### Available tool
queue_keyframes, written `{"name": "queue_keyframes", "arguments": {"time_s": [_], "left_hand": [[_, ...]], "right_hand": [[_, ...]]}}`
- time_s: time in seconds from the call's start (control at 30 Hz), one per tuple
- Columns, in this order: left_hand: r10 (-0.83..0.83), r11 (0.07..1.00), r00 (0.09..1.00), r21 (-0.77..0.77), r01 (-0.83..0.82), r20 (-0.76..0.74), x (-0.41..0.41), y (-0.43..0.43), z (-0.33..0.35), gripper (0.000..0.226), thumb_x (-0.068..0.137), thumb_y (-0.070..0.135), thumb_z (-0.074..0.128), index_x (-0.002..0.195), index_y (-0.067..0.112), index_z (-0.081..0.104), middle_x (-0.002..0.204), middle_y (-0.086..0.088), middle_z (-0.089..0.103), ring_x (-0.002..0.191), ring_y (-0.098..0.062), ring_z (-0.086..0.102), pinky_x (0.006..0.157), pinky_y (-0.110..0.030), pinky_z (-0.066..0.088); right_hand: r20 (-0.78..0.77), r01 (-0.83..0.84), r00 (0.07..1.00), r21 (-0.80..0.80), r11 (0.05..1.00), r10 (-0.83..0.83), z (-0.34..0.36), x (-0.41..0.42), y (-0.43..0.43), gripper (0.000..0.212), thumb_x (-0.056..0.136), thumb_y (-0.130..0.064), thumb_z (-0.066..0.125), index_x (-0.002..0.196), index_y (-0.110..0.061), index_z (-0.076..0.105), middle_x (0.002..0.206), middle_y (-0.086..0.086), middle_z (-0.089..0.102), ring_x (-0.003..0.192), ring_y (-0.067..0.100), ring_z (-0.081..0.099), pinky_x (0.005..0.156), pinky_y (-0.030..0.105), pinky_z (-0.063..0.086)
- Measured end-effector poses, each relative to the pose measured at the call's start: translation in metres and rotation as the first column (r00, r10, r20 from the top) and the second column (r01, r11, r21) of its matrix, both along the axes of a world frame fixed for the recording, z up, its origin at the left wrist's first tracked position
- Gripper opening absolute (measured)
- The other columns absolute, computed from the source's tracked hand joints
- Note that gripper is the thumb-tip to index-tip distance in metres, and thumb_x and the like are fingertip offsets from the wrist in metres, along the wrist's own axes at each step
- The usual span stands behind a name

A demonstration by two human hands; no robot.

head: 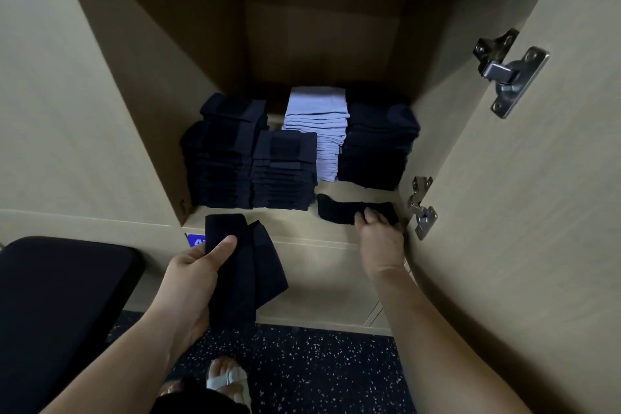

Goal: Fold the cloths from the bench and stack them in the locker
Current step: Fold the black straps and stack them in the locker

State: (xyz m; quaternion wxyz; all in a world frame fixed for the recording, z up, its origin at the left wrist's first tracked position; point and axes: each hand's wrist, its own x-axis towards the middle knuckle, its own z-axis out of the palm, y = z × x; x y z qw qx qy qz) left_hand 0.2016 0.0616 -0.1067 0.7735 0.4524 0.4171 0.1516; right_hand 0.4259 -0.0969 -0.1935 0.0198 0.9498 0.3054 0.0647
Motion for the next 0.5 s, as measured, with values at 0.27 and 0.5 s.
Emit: {"name": "queue_keyframes", "arguments": {"time_s": [0.27, 0.5], "left_hand": [[-0.034, 0.999, 0.999, -0.008, 0.035, 0.010, 0.003, -0.008, 0.007, 0.027, 0.095, 0.032, 0.059, 0.104, 0.008, 0.068, 0.091, -0.017, 0.075, 0.080, -0.036, 0.071, 0.064, -0.048, 0.057], [-0.048, 0.999, 0.999, -0.005, 0.048, 0.014, 0.001, -0.007, 0.004, 0.028, 0.096, 0.032, 0.058, 0.106, 0.008, 0.068, 0.096, -0.017, 0.075, 0.082, -0.034, 0.071, 0.063, -0.044, 0.057]], "right_hand": [[-0.078, 0.014, 0.997, -0.153, 0.988, -0.026, 0.014, -0.007, 0.001, 0.066, 0.096, -0.007, 0.030, 0.155, -0.026, 0.006, 0.158, 0.016, 0.014, 0.137, 0.030, 0.032, 0.093, 0.038, 0.043], [-0.096, 0.047, 0.993, -0.209, 0.977, -0.069, 0.019, -0.014, 0.013, 0.051, 0.104, -0.039, 0.017, 0.154, -0.028, 0.014, 0.158, 0.019, 0.017, 0.140, 0.039, 0.026, 0.106, 0.046, 0.031]]}}
